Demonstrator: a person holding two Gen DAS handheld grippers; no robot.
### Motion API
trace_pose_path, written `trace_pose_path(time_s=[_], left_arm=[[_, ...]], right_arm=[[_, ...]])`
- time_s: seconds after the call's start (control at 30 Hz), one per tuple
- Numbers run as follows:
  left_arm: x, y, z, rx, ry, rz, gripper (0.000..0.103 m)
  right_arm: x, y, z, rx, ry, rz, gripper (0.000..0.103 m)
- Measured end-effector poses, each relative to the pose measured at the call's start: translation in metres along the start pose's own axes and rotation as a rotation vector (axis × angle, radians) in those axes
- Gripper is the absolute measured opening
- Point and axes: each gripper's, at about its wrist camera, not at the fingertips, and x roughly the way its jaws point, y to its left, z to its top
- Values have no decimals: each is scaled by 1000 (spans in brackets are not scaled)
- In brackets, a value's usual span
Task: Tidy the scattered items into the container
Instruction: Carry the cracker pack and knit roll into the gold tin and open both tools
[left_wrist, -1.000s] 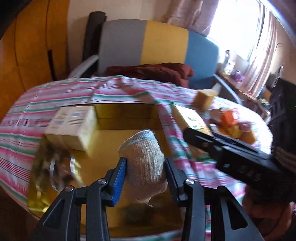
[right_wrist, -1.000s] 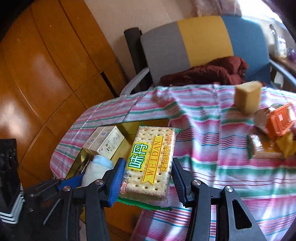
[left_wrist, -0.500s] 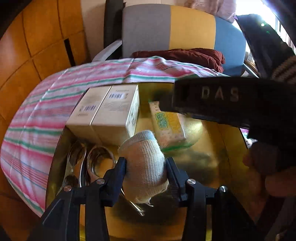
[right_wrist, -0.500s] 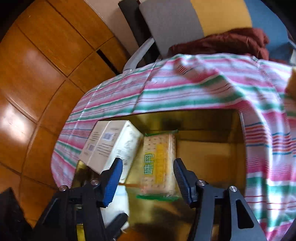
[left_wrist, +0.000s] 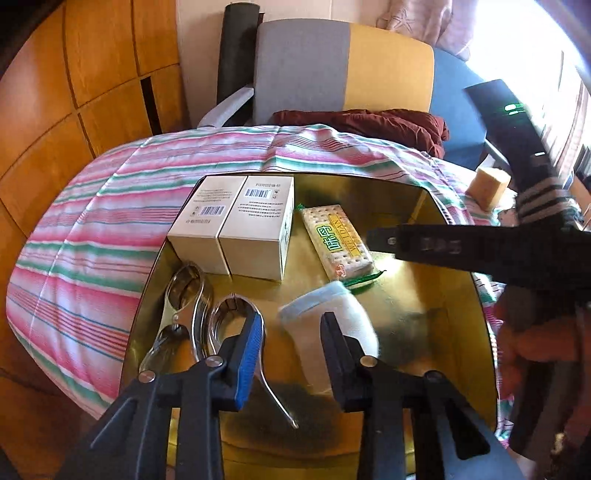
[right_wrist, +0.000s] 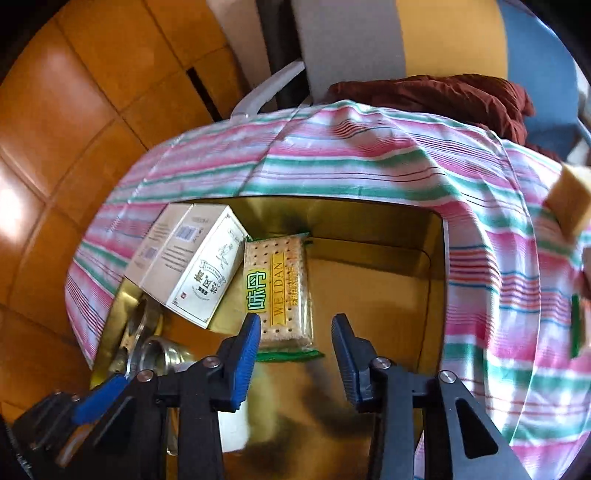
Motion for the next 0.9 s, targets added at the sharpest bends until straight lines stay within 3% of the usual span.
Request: trace_pose_path(time_s=[0.1,0.27,0.37,0.47,0.53,0.63,0.7,0.77,0.83,0.9], left_arm=[[-5,-1,-6,-10,8,-57,33],[-5,-8,-14,4,15,-44,33],[-3,-11,-17,14,27,-54,33],[-3,-14,-20,8,32,-67,33],[-3,-15,-20,-2,30,-90,33],[-1,-22,-19,3,40,-123,33],[1,-29,-18,32,39,-123,33],[5,-36,-17,68,44,-90,33],[12,-39,-16,91,62,-61,29],[21,-36,-15,95,82,-17,28]], right_arm=[[12,5,3,-7,40,5,37],[25,17,3,38,57,192,32],[26,19,0,50,57,243,32],[8,6,-1,90,-9,206,32],[0,2,0,61,-39,104,32],[6,4,5,16,-8,37,32],[18,5,11,9,25,36,31],[29,10,13,-5,56,45,25],[38,12,14,11,72,118,24],[40,16,15,6,54,128,25]])
